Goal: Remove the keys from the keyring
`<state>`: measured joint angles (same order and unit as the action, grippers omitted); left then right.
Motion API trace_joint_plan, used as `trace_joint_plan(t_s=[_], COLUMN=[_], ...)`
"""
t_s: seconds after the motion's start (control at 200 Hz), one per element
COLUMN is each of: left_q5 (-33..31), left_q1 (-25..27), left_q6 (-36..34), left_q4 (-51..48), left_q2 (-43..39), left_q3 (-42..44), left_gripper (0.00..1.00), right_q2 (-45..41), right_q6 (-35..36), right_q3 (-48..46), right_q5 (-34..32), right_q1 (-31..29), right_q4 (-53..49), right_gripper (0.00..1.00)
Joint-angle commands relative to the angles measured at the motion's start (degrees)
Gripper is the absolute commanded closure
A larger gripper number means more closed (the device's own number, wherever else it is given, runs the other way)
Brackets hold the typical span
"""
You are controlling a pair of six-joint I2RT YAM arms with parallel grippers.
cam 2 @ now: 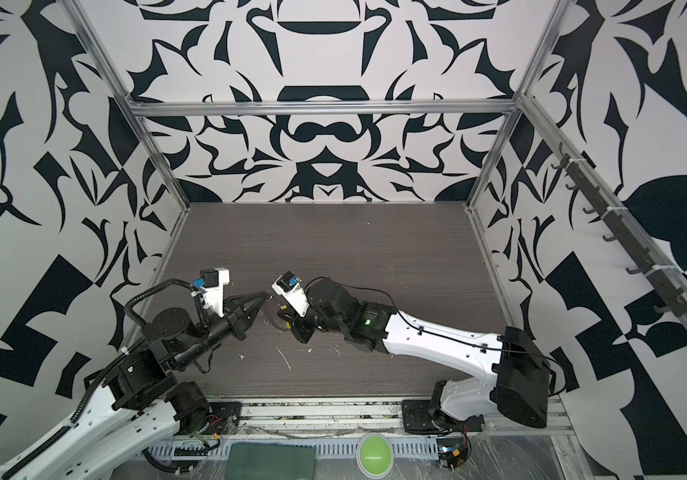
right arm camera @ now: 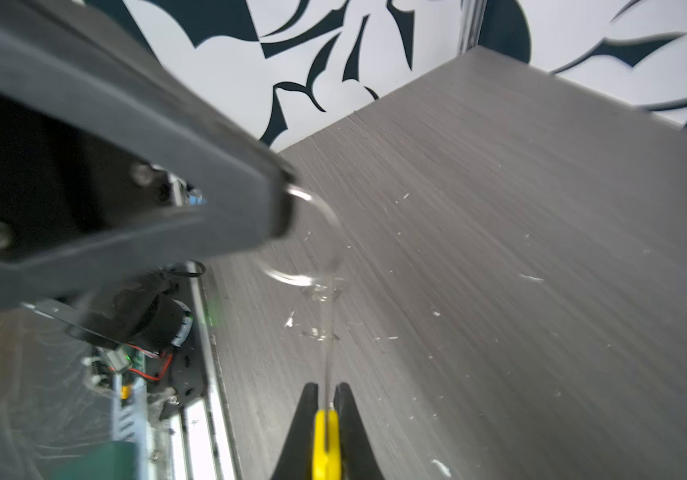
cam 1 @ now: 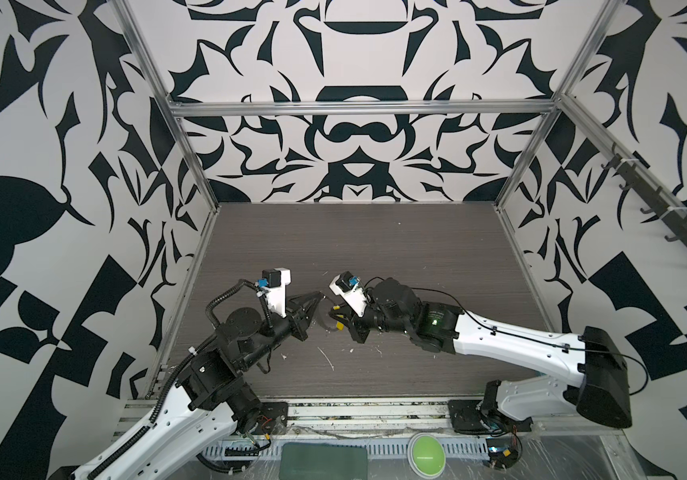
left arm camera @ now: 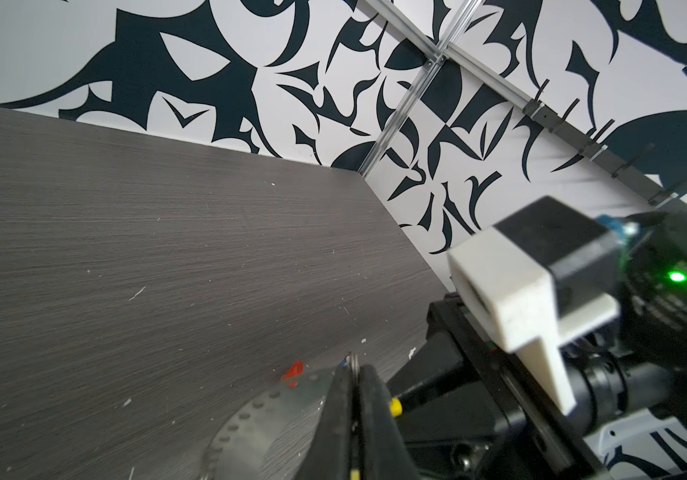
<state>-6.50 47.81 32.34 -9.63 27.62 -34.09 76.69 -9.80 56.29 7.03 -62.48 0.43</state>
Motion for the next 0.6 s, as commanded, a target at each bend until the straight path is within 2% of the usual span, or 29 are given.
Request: trace_joint_plan(t_s=[0.0,0.04,0.125,0.14,0.155,0.285,0.43,0.51,0.595], left_q5=[-1.0,-1.2,-2.9,-3.3,-3.5,-4.6,-5.9,-6.2,-6.4], left_q1=[0.2,0.2,0.2,0.2,0.2,0.2,0.2,0.2,0.2], left_q6=[1.2,1.2,1.5,1.5,1.4,0.5,0.4,0.5,0.8], left_q4=[1.5,1.3,0.1,-0.2,-0.4,-2.2,-2.4,-2.2,-2.2], left_q2=[-0.6,-0.8,-1.6,-1.8,-2.0,-4.5,-7.7,-9.0,-9.4], left_q3=[0.5,0.4,0.0,-0.2,-0.3,-1.2,-0.4,0.4,0.9], left_gripper=[0.56,0.43,0.24,0.06,0.0,0.01,0.01,0.01,0.01], right_q2=[-0.7,-0.7,-0.6,-0.5,-0.6,2.5,10.9,16.2,20.9], right_q6=[-0.2,-0.3,-1.8,-2.3,-3.1,-9.5,-17.2,-18.6,-18.1], right_q3=[0.5,0.3,-0.2,-0.4,-0.5,-0.1,1.4,3.1,5.4], right_q5=[-0.3,-0.2,2.1,3.0,4.1,17.1,31.6,34.5,34.7], right_q1=[-0.1,0.1,1.6,2.1,2.7,9.4,15.6,16.8,17.1], right_q4=[3.0,3.0,3.4,3.7,4.0,5.7,8.4,7.5,5.0], right_gripper=[1.0,1.0,1.0,1.0,1.0,1.0,1.0,1.0,1.0])
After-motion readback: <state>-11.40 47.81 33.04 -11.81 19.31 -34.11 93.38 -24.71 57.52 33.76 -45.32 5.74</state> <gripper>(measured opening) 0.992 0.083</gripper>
